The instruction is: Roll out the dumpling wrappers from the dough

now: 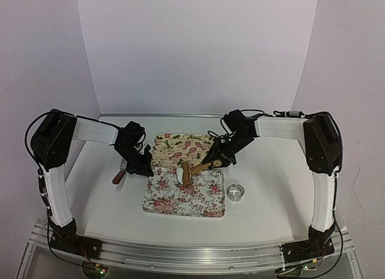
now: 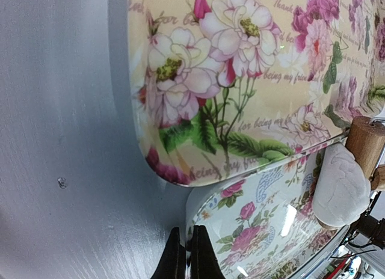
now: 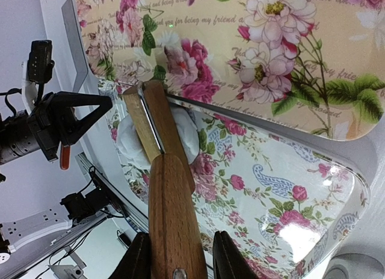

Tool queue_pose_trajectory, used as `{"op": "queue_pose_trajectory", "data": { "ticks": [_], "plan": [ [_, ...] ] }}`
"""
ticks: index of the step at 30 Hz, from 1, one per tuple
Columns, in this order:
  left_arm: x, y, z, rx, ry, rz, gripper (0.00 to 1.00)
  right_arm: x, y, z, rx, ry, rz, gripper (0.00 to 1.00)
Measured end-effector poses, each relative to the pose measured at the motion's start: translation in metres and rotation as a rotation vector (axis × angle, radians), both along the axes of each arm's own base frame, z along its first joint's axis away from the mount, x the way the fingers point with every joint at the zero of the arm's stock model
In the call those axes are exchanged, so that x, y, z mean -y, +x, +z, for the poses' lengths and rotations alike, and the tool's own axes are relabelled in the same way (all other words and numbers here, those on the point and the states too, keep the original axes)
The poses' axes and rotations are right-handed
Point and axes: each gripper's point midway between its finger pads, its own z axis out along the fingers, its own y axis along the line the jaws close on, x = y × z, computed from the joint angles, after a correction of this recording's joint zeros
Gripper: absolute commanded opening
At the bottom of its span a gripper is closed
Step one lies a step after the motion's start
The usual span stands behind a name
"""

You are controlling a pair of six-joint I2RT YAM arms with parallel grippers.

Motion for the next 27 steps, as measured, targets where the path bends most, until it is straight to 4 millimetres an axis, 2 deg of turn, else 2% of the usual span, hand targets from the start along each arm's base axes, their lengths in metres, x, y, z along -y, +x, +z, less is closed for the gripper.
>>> {"op": "queue_pose_trajectory", "data": {
  "ticks": [15, 27],
  "plan": [
    [-0.017, 0.011, 0.0, 0.025, 0.018, 0.024, 0.0, 0.011, 0.01, -0.002, 0.015, -0.04, -0.032, 0.0],
    [-0.016, 0.014, 0.001, 0.054, 0.008, -0.017, 0.0, 0.016, 0.011, 0.004, 0.024, -0.079, -0.031, 0.0]
  ]
}}
